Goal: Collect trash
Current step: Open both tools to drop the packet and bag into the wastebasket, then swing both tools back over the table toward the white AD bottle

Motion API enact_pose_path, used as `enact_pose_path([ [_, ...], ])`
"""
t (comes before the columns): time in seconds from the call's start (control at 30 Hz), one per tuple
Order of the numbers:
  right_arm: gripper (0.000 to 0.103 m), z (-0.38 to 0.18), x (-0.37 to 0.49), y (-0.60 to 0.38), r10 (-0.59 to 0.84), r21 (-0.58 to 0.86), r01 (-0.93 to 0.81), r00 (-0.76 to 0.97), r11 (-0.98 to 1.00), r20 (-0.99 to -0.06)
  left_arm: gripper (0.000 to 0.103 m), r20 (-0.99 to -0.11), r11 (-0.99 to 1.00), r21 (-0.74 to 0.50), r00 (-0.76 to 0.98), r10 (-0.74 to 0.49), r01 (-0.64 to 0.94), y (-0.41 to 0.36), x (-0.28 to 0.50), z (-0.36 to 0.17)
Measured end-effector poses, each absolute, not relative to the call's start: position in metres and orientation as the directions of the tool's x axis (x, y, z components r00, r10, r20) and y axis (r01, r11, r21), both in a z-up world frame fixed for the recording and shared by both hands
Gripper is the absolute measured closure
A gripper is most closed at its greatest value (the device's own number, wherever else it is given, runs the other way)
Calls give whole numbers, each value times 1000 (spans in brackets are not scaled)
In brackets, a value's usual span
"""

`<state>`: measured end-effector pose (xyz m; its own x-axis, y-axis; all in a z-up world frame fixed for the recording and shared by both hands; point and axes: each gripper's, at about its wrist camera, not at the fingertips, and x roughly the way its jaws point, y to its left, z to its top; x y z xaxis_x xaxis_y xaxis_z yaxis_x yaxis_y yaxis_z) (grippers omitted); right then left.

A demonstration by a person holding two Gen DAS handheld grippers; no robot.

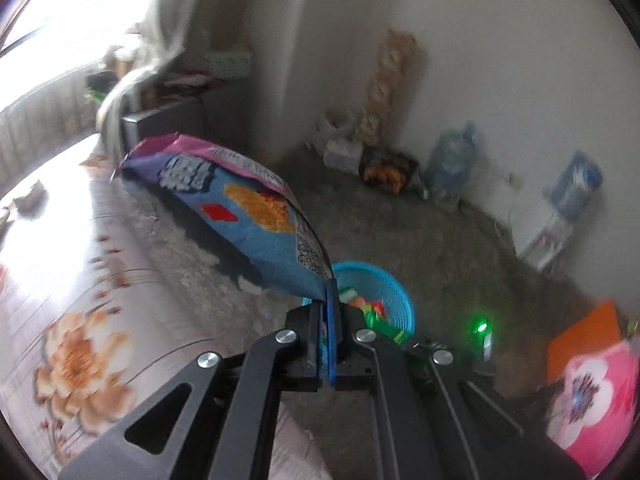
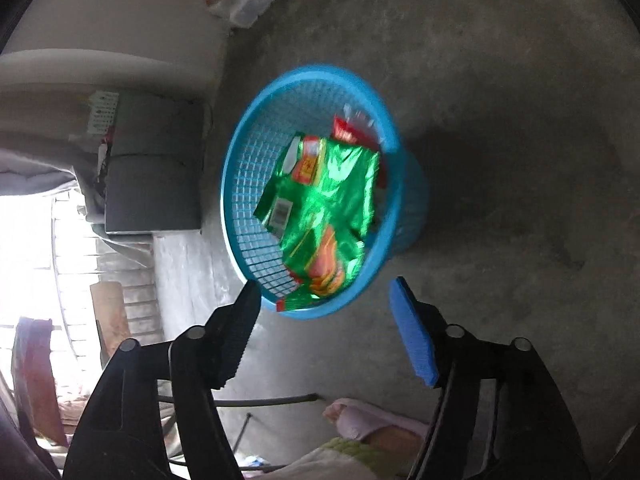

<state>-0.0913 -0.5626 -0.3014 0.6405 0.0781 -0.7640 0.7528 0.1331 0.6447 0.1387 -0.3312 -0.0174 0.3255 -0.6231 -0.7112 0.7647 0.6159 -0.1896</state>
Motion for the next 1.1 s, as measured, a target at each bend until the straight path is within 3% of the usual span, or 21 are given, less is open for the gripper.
enact_pose_path([
  [0.2,38,-276,-132,-561,13,633,764,636,123,-771,102,-818,562,-200,178,-546,803,-416,140,-74],
  [0.43,36,-282,-163,-557,26,624,776,625,86,-780,99,-899,467,120,296,-324,876,-511,118,-160],
  [0.47,36,-286,-165,-556,39,619,782,618,77,-785,96,-893,413,196,336,-299,889,-522,107,-176],
  [0.5,36,-292,-168,-552,64,612,788,609,66,-791,84,-901,378,222,337,-273,899,-529,100,-189],
  [0.53,36,-297,-170,-548,86,611,789,606,56,-791,61,-915,358,218,318,-249,908,-533,98,-198],
  [0.6,36,-301,-174,-542,106,610,791,603,48,-790,39,-943,349,197,274,-188,916,-536,93,-214],
  [0.77,36,-303,-177,-534,123,611,790,603,50,-788,29,-959,445,72,186,-216,893,-519,108,-189],
  [0.9,36,-298,-164,-538,125,634,771,624,65,-771,21,-931,544,-61,149,-333,837,-485,134,-133],
  [1.1,36,-251,-131,-532,102,656,726,651,208,-753,18,-864,637,-202,171,-474,744,-405,154,-56],
])
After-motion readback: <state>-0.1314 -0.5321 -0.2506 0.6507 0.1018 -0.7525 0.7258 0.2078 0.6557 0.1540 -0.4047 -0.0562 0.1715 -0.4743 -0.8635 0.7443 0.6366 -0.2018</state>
